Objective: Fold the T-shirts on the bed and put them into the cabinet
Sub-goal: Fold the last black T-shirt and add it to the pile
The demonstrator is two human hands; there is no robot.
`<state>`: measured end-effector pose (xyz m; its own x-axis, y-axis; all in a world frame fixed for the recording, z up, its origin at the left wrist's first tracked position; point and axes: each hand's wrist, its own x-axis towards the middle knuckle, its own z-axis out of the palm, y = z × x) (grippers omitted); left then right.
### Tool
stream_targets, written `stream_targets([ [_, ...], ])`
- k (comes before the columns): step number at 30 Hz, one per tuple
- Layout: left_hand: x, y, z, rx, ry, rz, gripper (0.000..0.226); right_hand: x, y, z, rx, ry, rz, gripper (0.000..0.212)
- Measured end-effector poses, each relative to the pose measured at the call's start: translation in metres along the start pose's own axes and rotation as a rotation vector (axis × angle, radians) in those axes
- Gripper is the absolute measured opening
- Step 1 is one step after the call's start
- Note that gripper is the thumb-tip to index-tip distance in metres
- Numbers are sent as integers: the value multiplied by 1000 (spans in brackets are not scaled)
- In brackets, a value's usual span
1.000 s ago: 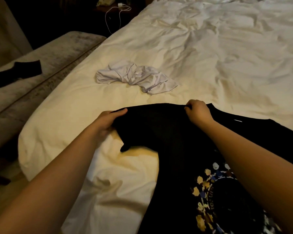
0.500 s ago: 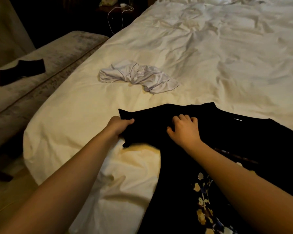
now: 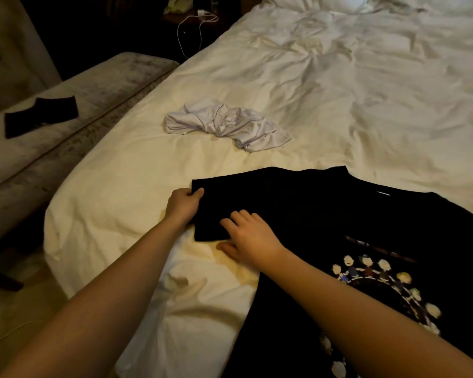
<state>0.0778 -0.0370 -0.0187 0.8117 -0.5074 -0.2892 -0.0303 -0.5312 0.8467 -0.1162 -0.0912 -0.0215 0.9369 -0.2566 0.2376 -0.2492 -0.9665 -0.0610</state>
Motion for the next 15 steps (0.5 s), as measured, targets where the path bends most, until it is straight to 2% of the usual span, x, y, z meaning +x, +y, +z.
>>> stream_targets([
  [5,-4,7,-2,-131,53,43,21,5,-18,-3,38,83,38,25],
  [8,-14,32,-5,-198,87,132,32,3,-18,-20,228,104,144,23],
  [10,-24,58,1,-201,53,226,38,-5,-10,-34,469,84,280,22],
  [11,-33,74,6,-188,30,277,41,-10,-5,-42,633,131,383,18],
  [13,-51,105,23,-111,-13,387,45,-21,9,-61,1034,333,648,16],
  [15,-69,130,45,17,-72,480,38,-29,28,-76,1353,499,910,22],
])
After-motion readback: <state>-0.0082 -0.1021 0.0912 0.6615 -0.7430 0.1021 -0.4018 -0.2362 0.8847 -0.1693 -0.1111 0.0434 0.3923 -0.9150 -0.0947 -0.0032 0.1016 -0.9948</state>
